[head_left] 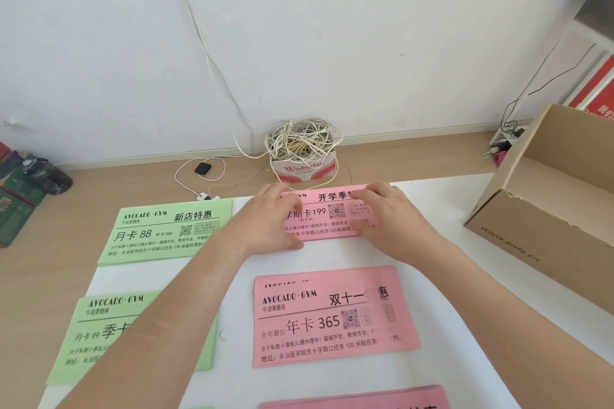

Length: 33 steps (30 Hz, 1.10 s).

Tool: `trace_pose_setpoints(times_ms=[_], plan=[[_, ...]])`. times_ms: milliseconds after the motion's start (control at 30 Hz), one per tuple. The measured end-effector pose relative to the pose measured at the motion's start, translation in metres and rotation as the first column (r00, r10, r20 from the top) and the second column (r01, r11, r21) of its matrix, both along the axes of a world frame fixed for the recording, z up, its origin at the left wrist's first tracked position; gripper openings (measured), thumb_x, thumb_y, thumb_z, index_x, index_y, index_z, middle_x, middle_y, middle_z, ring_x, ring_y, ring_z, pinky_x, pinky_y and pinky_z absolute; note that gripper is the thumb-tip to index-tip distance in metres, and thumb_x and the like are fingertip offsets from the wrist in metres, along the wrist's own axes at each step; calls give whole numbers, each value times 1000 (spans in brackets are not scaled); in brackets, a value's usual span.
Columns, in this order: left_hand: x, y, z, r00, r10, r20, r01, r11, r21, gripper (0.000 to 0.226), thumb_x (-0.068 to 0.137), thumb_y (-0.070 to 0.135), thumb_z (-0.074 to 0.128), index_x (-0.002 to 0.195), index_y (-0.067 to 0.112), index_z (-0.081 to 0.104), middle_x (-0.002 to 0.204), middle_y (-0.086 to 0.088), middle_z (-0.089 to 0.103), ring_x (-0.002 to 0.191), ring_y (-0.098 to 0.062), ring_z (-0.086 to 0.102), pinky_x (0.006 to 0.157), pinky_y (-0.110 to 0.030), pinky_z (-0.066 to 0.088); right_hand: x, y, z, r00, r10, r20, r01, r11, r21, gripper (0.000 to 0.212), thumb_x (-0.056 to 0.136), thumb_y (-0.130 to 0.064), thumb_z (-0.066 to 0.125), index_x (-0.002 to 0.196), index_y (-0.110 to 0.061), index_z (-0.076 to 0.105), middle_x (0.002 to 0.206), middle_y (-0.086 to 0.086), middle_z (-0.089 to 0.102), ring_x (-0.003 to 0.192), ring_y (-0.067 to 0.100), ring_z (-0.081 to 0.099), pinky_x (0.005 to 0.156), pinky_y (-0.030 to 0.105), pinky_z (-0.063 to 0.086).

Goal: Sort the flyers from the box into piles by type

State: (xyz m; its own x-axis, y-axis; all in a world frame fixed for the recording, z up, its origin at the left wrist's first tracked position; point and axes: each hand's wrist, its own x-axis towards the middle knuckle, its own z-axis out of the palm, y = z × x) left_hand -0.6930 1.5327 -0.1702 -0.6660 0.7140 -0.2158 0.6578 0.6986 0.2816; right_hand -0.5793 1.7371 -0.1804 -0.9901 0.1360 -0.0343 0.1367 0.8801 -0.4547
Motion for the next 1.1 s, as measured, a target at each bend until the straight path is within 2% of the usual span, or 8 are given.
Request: trace_pose_setpoints(times_ms=[133, 267, 367, 533, 667, 867, 1000, 1100], plan=[[45, -23, 19, 998, -56, -16, 57, 994, 92, 56, 74, 45, 74, 121, 31, 47, 145, 10, 29, 136, -10, 21, 107, -25, 23, 56, -11, 23, 951, 238, 197, -235, 971, -41, 89, 71, -60, 70, 144, -45, 22, 147, -13, 18, 137, 9, 14, 112, 32, 26], [99, -49, 7, 981, -186, 46, 191, 968, -161, 91, 69, 64, 67, 143, 35, 23, 158, 4, 3, 144, -15, -1, 118, -30, 6, 89, -23, 10, 858, 348, 378, -401, 913, 70, 115, 61, -66, 72, 143, -51, -7, 154, -17, -10, 144, 12, -10, 117, 43, 10], [113, -57, -6, 982, -178, 61, 187, 954, -234, 106, 66, 67, 67, 148, 35, 6, 158, 3, -12, 145, -18, -12, 119, -39, -3, 94, -24, 0, 865, 344, 365, -405, 908, 106, 116, 63, -65, 71, 144, -49, -10, 154, -18, -9, 144, 12, -7, 115, 42, 8], [111, -56, -8, 982, -186, 22, 186, 965, -183, 99, 70, 60, 66, 147, 34, 9, 154, 3, 5, 142, -18, 3, 118, -41, 6, 92, -26, 3, 884, 331, 330, -388, 914, 122, 104, 68, -64, 66, 148, -41, 3, 151, -17, 8, 140, 9, 5, 113, 40, 16], [109, -55, -8, 982, -183, 36, 187, 963, -192, 100, 68, 56, 67, 147, 33, 9, 149, 3, 10, 141, -16, 5, 118, -46, 1, 92, -26, 3, 891, 319, 322, -376, 917, 133, 103, 68, -66, 64, 149, -37, 6, 151, -16, 11, 139, 9, 8, 112, 40, 19], [118, -56, 3, 989, -130, 67, 139, 977, -162, 106, 70, 58, 68, 147, 32, 1, 153, 8, -1, 142, -14, -4, 117, -51, -3, 114, -30, 18, 902, 271, 336, -293, 956, 15, 109, 65, -70, 68, 145, -49, -4, 156, -16, -11, 142, 8, -8, 115, 43, 12], [159, -75, 23, 988, -153, -32, 151, 986, -74, 86, 79, 62, 58, 146, 32, 14, 153, 5, 7, 139, -14, 1, 119, -40, 4, 166, -41, 41, 846, 320, 426, -348, 937, -12, 117, 60, -73, 70, 141, -56, -13, 152, -23, -17, 141, 3, -11, 116, 41, 12], [206, -89, 24, 969, -244, 25, 245, 959, -145, 95, 76, 72, 51, 148, 31, 6, 157, 2, -2, 142, -18, -5, 118, -36, -2, 200, -62, 35, 796, 339, 501, -419, 906, 53, 122, 59, -69, 72, 140, -54, -19, 152, -19, -22, 141, 9, -17, 116, 42, 8]])
